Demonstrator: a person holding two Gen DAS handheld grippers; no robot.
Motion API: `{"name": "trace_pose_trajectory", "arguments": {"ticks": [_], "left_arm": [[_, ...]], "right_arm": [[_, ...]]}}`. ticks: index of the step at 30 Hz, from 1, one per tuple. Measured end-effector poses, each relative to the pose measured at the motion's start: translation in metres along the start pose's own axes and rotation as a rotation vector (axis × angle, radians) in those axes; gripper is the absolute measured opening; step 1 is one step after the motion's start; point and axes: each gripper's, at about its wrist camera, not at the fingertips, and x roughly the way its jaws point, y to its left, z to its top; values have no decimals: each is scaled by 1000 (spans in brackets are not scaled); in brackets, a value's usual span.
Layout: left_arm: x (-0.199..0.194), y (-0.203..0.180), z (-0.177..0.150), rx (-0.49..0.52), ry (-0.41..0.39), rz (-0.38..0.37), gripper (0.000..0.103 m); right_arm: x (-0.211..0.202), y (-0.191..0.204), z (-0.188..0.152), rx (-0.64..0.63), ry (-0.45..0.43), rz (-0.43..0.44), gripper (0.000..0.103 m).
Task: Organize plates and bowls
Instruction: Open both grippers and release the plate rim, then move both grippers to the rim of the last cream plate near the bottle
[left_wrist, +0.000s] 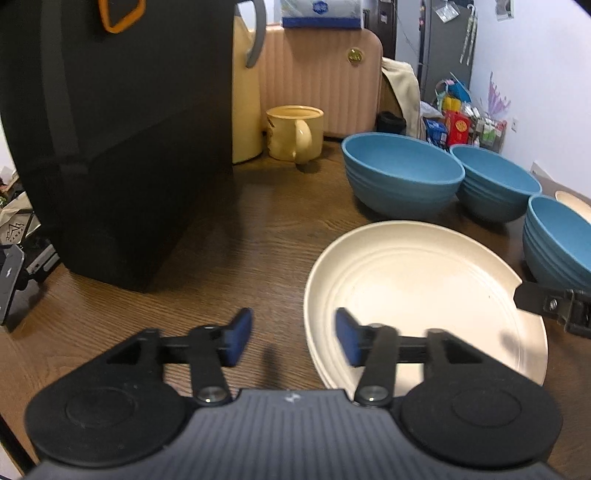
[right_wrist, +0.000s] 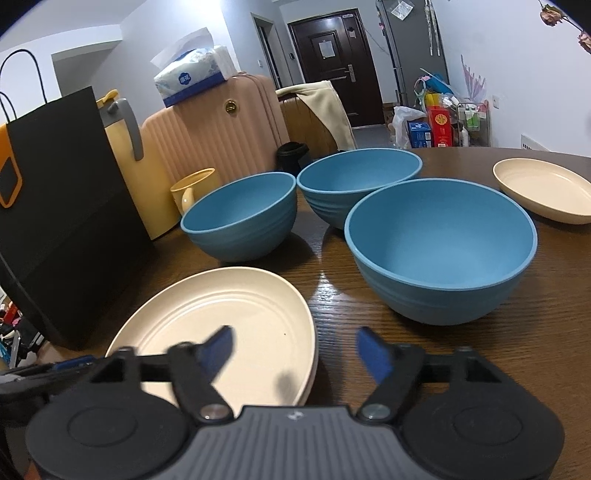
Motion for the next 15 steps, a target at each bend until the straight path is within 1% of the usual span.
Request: {"name": "trace_pose_trajectory", "arguments": {"ticks": [1,2,4,6,7,9,15], "left_arm": [[-2,2,1,-10,-7,-3,73],[-5,4,1,-21,-14,-5,88],[-11,8,3,-47,-32,7,103],[-15,11,5,-67,-44,14,103],[-17,13,6,-76,-45,10,103],[-20,15,7,-88,-46,6,103],[-35,13,7,-79,-63,-1,103]], "right_arm": [[-1,0,0,2,-1,1,91],[-1,-1,0,5,0,1,93],[-4,-1,0,11,1,-1,94],[-5,-3,0,17,8,-4,102],[-7,-3,0,18,6,-6,103],[-11,-4,-1,25,2,-4,103],[-28,-8,-5,48,-17,-3,103]]}}
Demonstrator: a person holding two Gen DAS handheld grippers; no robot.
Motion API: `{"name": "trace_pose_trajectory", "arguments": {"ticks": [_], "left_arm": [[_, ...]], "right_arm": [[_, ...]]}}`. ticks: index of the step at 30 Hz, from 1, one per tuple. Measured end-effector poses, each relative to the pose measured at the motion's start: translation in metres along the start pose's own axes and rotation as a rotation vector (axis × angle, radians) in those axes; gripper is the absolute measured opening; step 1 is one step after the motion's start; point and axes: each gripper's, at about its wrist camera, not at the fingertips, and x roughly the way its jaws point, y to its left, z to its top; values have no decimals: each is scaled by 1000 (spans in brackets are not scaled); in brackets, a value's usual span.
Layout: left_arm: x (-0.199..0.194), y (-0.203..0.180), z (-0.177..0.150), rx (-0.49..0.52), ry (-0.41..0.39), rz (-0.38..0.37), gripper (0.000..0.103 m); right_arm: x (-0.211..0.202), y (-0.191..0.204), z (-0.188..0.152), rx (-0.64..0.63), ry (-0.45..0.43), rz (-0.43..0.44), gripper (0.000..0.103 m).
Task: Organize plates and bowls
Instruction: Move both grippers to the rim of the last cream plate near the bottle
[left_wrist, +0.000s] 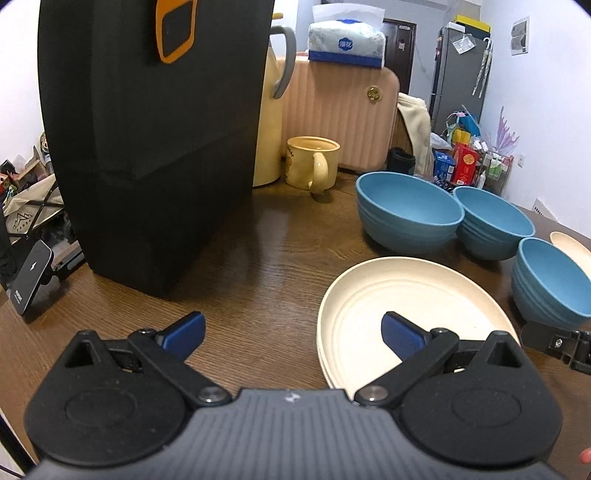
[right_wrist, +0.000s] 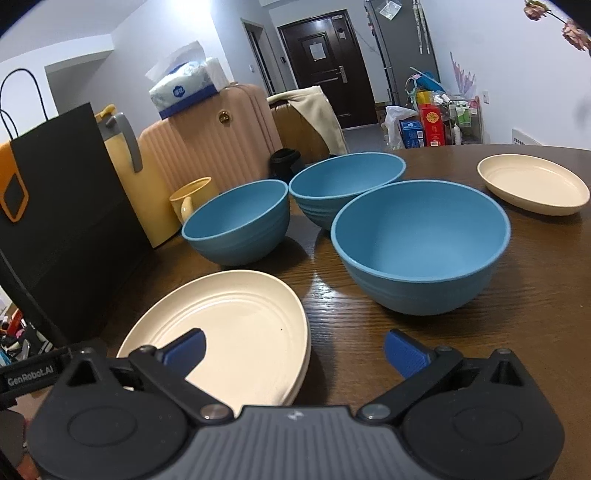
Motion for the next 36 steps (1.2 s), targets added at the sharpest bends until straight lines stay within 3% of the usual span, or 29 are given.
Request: {"name": "trace_pose_trajectory", "arguments": {"ticks": [12,36], "left_arm": [[-35,-32,-2,61,-33,-58,103],[-86,-152,-13,180,-104,-191,103]], "right_arm": [[-42,-27,-8,59,-57,-28,103],[-127,-130,-4,183,-218,-84,103]]}}
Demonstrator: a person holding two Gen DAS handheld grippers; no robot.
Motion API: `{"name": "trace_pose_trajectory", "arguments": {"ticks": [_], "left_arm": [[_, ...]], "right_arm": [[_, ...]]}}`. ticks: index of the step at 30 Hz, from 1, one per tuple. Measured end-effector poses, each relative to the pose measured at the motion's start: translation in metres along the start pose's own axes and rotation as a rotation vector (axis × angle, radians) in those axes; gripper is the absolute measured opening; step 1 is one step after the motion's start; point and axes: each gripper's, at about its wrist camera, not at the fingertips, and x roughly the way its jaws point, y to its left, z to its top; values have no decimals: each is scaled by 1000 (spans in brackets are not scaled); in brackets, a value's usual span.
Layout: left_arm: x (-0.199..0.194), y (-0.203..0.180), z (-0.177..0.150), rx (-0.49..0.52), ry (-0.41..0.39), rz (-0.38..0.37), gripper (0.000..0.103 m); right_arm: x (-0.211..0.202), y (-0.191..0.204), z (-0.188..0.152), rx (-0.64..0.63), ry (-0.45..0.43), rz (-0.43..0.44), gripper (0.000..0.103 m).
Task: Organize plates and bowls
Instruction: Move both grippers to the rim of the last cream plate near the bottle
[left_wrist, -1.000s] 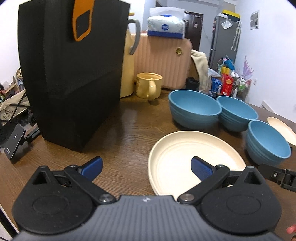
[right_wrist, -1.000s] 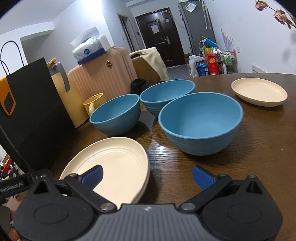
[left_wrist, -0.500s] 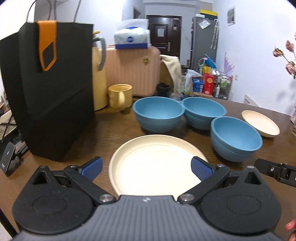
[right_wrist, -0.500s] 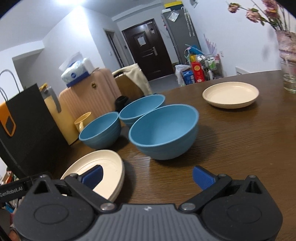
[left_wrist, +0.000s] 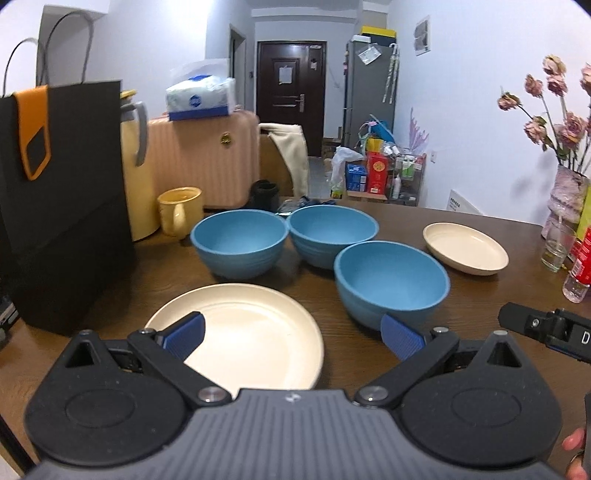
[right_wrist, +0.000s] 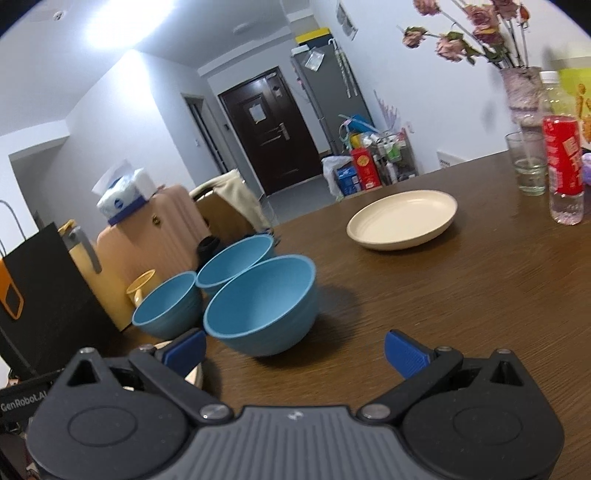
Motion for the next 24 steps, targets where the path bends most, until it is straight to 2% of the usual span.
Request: {"name": "trace_pose_trajectory", "arguments": {"ticks": [14,24], "left_arm": [[11,-86,13,58,-26,-52,103],[36,-147,39,60,-40,-83,103]], "right_arm": [[-7,-70,37,60,-59,-61,103],[10,-111,82,27,-76,-114,103]]}}
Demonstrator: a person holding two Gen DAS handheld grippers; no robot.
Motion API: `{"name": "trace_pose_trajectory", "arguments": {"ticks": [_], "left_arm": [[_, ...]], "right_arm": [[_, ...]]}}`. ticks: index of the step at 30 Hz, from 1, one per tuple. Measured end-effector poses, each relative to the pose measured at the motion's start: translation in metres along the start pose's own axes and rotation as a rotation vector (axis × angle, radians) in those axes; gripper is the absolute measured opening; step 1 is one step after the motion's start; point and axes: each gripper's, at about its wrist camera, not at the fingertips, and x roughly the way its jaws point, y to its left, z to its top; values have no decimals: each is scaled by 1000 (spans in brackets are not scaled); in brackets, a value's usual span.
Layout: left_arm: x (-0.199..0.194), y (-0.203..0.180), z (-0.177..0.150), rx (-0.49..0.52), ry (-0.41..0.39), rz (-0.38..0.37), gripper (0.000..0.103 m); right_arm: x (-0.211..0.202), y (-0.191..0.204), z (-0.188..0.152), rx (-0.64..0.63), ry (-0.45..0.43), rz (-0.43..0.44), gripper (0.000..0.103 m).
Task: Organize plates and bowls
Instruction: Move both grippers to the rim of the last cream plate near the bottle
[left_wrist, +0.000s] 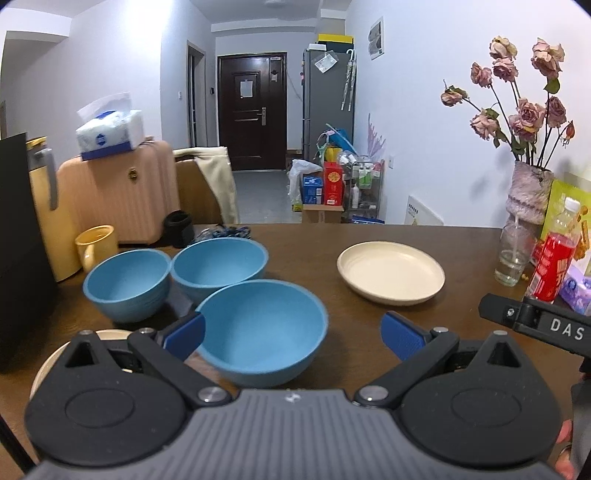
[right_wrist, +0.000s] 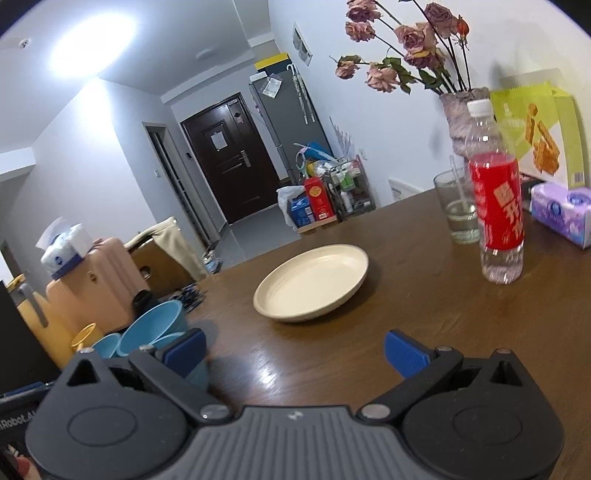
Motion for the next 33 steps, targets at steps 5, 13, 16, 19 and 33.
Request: {"name": "trace_pose_trajectory", "arguments": {"ticks": [5,13,16,19,33], "left_arm": [[24,-29,18,-8,-3,-15,103],[72,-62,46,-53,25,-1,103],[92,-69,56,-92,47,1,103],[111,-72,63,-121,68,2,103],[209,-82,65,-264,201,82,103]], "right_arm": [[21,-16,26,-15,-7,-22,103],[73,-37,65,-44,24,-66,103],[102,-43,75,-56,55,-75,103],[128,-51,85,-61,84,-88,103],[226,-66,100,-58,203,-76,101]]}}
